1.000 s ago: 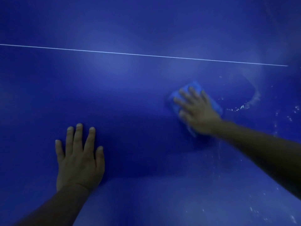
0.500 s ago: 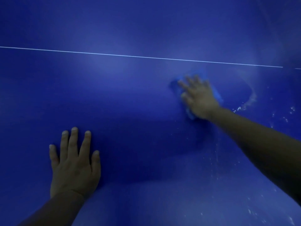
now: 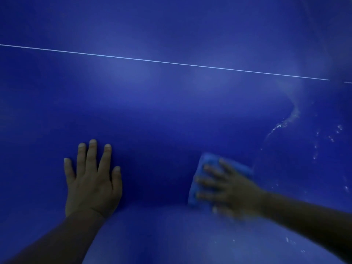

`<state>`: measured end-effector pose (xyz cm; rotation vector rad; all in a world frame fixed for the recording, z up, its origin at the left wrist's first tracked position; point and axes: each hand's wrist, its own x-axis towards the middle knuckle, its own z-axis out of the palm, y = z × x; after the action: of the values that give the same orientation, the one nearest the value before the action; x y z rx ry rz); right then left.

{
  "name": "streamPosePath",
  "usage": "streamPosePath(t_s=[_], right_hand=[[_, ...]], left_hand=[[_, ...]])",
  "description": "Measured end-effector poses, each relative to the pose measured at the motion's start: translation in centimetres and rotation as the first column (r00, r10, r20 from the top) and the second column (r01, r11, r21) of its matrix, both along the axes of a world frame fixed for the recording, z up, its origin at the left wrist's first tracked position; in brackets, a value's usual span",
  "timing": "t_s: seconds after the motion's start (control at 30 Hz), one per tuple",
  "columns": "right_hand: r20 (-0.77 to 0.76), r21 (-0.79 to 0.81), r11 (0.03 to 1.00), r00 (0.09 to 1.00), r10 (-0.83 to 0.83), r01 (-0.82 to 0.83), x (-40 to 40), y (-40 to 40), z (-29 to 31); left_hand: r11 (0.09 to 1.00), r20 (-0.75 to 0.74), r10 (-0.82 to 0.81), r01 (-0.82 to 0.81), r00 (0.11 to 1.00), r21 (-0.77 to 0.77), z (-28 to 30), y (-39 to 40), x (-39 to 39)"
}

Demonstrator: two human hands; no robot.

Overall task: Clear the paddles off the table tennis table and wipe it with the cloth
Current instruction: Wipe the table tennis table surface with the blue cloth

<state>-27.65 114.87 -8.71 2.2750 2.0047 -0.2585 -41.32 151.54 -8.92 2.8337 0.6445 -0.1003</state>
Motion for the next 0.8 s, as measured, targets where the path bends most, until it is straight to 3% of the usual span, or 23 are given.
streamPosePath(t_s=[0.07, 0.13, 0.2, 0.23, 0.27, 0.33, 0.43, 0.5, 0.53, 0.6, 0.63, 0.67, 0.73, 0.77, 0.8], right_hand=[[0.028, 0.099, 0.927, 0.930, -0.366, 0.362, 6.5, 2.1, 0.3], [-0.020, 0.152, 0.645, 0.654, -0.756, 0.749, 12.7, 4.1, 1.1], [-0.040, 0.142, 0.431, 0.441, -0.897, 0.891, 15.8, 6.0, 1.4], [-0.030, 0.126, 0.413, 0.420, -0.907, 0.902, 15.9, 7.3, 1.3], [-0.014, 0.118, 0.455, 0.459, -0.888, 0.883, 15.1, 8.6, 1.2], [0.028, 0.131, 0.657, 0.659, -0.751, 0.743, 10.4, 10.0, 0.7], [0.025, 0.135, 0.946, 0.954, -0.300, 0.294, -1.8, 7.5, 0.3], [-0.054, 0.078, 0.997, 0.998, -0.014, 0.019, -7.7, 3.3, 0.3], [-0.077, 0.059, 0.997, 0.996, 0.048, -0.044, -8.5, 1.6, 0.5], [-0.039, 0.033, 0.999, 0.999, -0.002, 0.004, -6.4, 0.2, 0.7], [-0.008, 0.036, 0.988, 0.988, -0.152, 0.152, -4.2, 0.5, 0.8], [0.003, 0.072, 0.926, 0.928, -0.372, 0.371, -1.7, 1.1, 0.8], [-0.030, 0.129, 0.646, 0.654, -0.756, 0.752, 2.4, 2.4, 1.3], [-0.055, 0.138, 0.504, 0.515, -0.856, 0.853, 3.4, 2.9, 1.3], [-0.064, 0.135, 0.421, 0.432, -0.900, 0.897, 3.4, 3.3, 1.2]], left_hand=[[1.000, 0.000, -0.006, 0.006, 1.000, -0.004, -0.1, 0.0, -0.1], [1.000, -0.003, -0.001, 0.001, 1.000, -0.005, -0.1, 0.1, 0.0], [1.000, -0.007, 0.003, -0.003, 1.000, -0.011, 0.0, 0.0, -0.1], [1.000, -0.003, 0.004, -0.004, 1.000, -0.015, 0.0, -0.1, -0.1], [1.000, 0.002, 0.005, -0.005, 1.000, -0.018, 0.0, -0.1, -0.1], [1.000, 0.000, -0.001, 0.001, 1.000, -0.027, 0.0, 0.0, -0.1], [0.999, 0.007, 0.006, -0.006, 1.000, -0.032, 0.0, 0.0, -0.2], [1.000, 0.016, 0.001, 0.000, 1.000, -0.031, -0.1, 0.0, -0.1], [1.000, 0.018, -0.007, 0.007, 1.000, -0.028, -0.1, 0.1, -0.1], [0.999, 0.014, -0.023, 0.023, 1.000, -0.023, -0.4, 0.4, -0.2], [0.999, 0.013, -0.031, 0.032, 0.999, -0.023, -0.5, 0.6, -0.2], [0.999, 0.012, -0.041, 0.041, 0.999, -0.030, -0.6, 0.8, -0.2], [0.996, 0.014, -0.052, 0.053, 0.999, -0.077, -0.5, 1.1, 0.0], [0.991, 0.022, -0.047, 0.049, 0.999, -0.123, -0.3, 1.2, -0.2], [0.985, 0.036, -0.040, 0.046, 0.999, -0.169, -0.1, 1.2, -0.5]])
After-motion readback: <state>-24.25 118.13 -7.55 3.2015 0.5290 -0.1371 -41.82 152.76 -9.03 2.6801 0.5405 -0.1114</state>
